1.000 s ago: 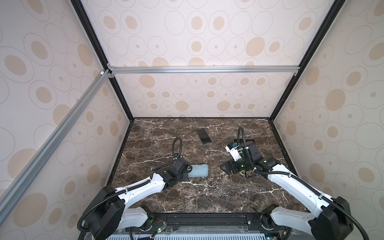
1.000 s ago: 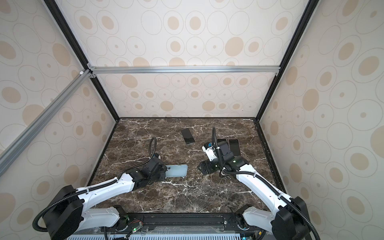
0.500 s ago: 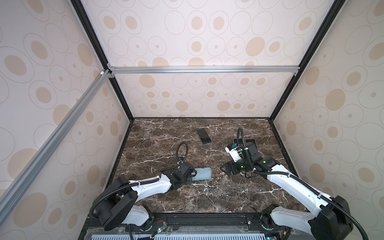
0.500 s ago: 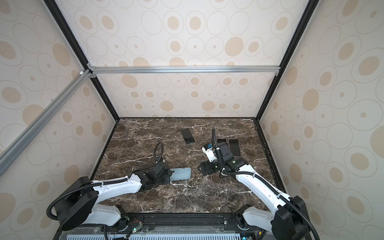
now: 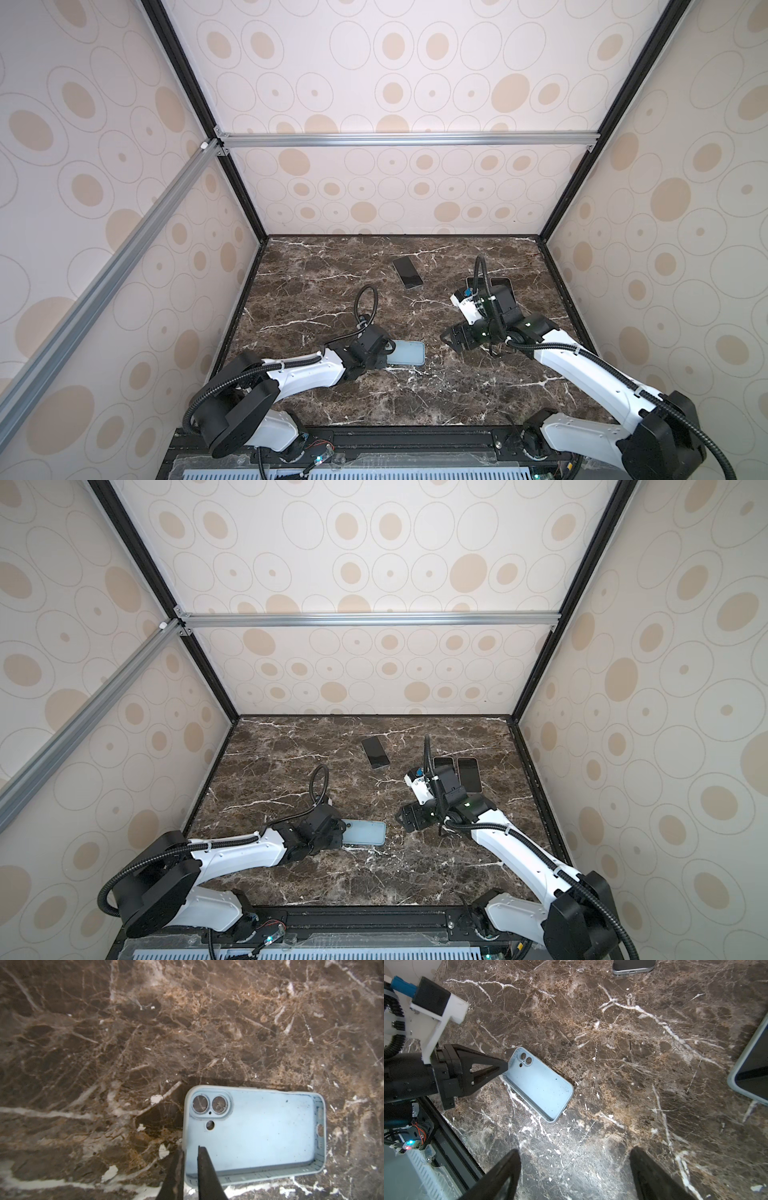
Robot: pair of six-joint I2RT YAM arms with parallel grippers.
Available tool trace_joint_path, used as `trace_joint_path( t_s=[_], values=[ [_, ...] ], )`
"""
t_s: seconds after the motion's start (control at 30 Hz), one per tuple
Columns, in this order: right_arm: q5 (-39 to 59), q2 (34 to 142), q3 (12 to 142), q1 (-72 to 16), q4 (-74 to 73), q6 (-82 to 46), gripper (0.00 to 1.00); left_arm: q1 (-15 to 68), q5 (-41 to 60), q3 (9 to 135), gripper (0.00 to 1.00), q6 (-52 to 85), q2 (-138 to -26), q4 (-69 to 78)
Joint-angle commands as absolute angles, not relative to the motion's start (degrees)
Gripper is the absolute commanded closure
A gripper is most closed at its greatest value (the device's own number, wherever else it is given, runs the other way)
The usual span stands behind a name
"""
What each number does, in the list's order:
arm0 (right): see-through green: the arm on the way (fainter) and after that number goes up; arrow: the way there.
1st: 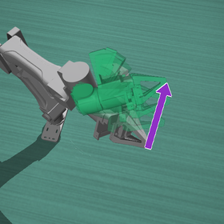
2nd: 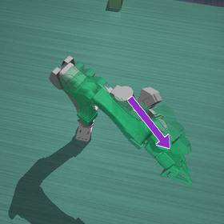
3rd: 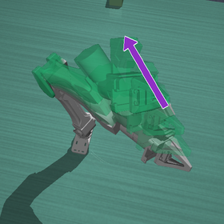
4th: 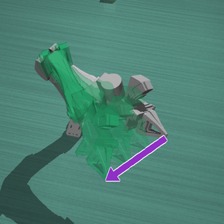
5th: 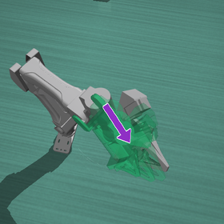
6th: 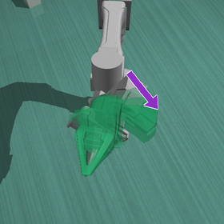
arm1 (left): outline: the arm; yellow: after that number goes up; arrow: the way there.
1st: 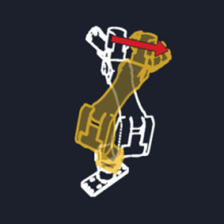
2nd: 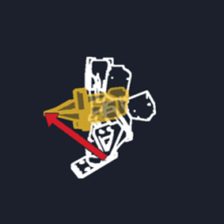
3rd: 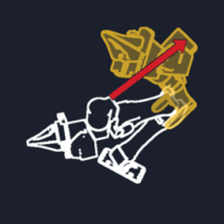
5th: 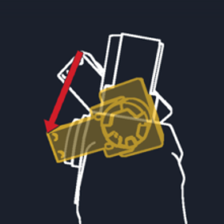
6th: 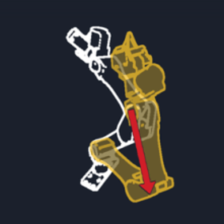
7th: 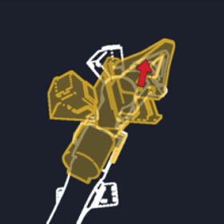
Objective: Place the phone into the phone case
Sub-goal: 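Lower the light-blue case flat near the table centre and open the left gripper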
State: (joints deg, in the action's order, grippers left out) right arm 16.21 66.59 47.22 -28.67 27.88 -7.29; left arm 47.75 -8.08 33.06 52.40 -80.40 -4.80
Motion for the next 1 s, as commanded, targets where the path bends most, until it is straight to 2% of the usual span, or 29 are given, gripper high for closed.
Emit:
trace_joint_path(
  t_s=[0.0,0.1,0.27,0.33,0.43,0.97],
  values=[
    [15.5,66.5,46.8,-29.3,28.6,-7.7,0.15,48.3,-7.1,32.5,0.79,52.7,-79.5,-2.7],
    [15.5,66.6,46.8,-29.3,28.7,-7.8,0.15,48.3,-6.2,32.1,0.75,52.6,-79.4,-2.1],
    [15.4,66.5,46.8,-29.3,29.0,-7.9,0.15,48.3,-8.3,32.9,0.57,51.2,-79.4,-4.4],
    [15.2,66.5,46.8,-29.3,29.2,-7.9,0.14,48.2,-9.2,33.9,0.54,50.3,-80.2,-6.0],
    [15.0,66.5,46.8,-29.3,29.2,-8.0,0.14,48.2,-9.1,34.8,0.53,49.2,-81.6,-7.2],
    [14.0,67.8,46.8,-29.3,29.0,-9.0,0.15,48.5,5.4,34.7,0.53,45.4,-86.9,-0.3]
  ],
)
